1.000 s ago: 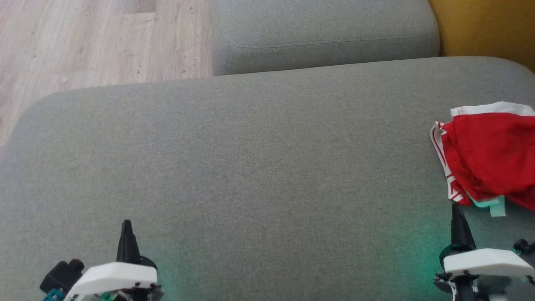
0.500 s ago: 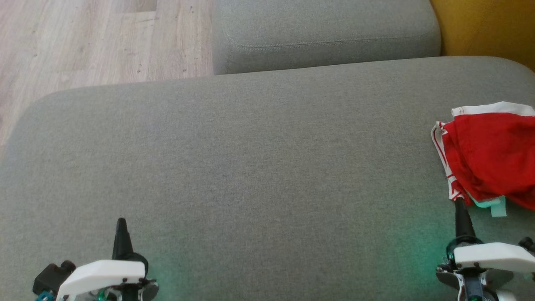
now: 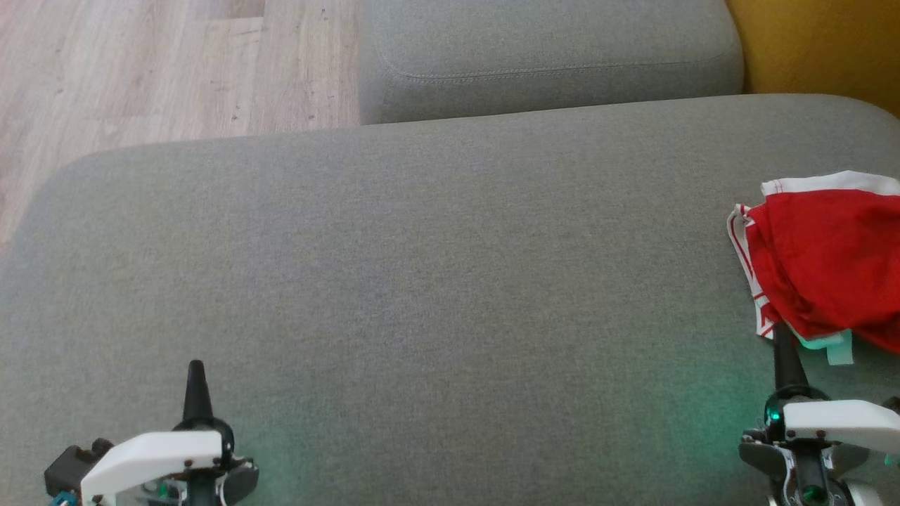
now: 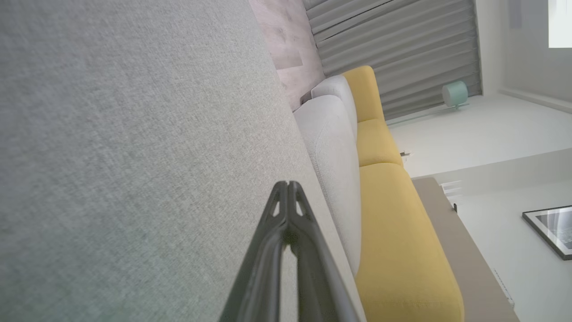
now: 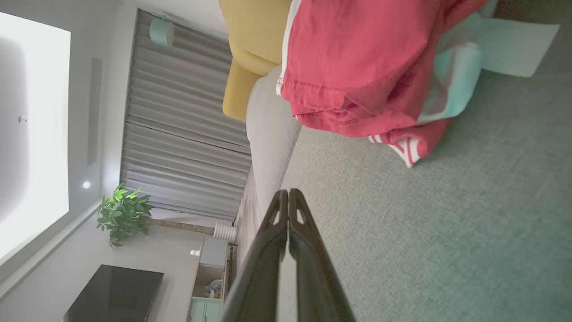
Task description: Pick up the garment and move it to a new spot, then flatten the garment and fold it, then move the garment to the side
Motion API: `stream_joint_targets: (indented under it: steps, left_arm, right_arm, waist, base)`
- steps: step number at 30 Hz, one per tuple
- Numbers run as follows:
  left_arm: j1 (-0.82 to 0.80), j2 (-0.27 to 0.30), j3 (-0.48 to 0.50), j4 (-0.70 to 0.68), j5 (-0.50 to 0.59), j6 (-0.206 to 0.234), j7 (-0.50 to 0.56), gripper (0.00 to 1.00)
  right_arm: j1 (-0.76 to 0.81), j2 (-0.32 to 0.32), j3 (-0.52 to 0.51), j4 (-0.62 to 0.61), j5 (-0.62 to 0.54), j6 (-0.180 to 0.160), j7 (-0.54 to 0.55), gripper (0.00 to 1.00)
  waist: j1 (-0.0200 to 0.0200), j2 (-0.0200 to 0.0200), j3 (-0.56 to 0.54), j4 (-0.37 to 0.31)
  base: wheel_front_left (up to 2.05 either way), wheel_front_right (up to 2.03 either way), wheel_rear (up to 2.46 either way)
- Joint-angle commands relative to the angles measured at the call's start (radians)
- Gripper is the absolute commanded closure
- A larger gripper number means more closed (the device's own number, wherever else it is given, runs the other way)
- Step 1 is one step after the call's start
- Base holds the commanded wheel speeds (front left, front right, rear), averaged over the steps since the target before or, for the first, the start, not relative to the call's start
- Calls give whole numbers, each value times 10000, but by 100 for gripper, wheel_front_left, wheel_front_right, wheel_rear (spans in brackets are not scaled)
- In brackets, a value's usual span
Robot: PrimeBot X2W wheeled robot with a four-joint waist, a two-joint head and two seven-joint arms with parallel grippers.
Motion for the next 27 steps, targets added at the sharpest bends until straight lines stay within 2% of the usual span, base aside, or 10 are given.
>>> stream_joint_targets:
  steps: [1,27]
  left_arm:
    - [-544,69,376,-376,-261,-130,74,100]
    - [-759,86,993,-542,-2810,-508,795,100]
  right_arm:
    - [-553,-55,124,-411,327,-6,112,100]
    - [-884,-66,-100,-656,3193,-7,812,100]
  waist:
    - [0,0,2,2]
    - [0,0,38,40]
  base:
    - [0,0,0]
    - [0,0,0]
